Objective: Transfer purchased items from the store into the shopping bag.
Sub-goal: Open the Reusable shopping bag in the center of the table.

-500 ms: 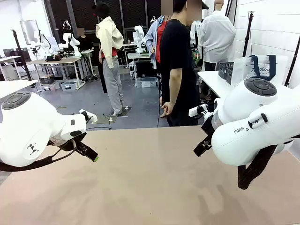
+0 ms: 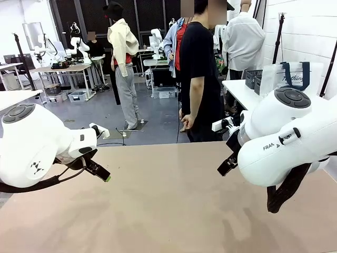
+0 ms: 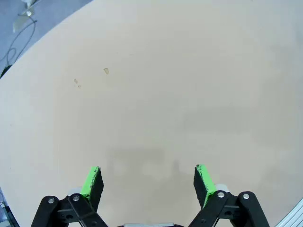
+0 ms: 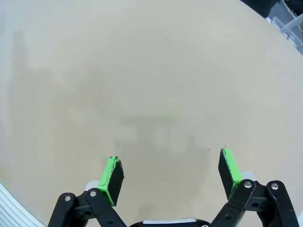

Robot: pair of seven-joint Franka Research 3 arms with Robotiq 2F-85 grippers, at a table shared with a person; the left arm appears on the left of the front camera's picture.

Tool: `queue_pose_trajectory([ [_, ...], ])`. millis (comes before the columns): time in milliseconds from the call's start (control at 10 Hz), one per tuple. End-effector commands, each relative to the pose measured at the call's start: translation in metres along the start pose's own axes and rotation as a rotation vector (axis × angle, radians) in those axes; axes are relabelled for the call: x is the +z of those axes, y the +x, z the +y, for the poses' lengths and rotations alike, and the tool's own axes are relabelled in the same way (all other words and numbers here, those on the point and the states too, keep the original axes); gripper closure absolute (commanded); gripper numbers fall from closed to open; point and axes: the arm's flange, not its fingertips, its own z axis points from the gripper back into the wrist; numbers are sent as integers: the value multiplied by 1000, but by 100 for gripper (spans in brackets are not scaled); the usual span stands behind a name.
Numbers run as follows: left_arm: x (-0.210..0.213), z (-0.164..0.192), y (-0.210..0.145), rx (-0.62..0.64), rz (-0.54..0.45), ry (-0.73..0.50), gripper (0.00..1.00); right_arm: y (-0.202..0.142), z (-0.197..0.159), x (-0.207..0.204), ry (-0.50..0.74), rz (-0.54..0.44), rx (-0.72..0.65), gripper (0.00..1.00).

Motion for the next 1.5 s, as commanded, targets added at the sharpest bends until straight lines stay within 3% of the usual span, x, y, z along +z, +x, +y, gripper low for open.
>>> queue_pose_trajectory([
  [0,0,1,0,2,0,1,0,0,0,0,0,0,0,0],
  [1400,0,1,0,2,0,1,0,0,0,0,0,0,0,0],
])
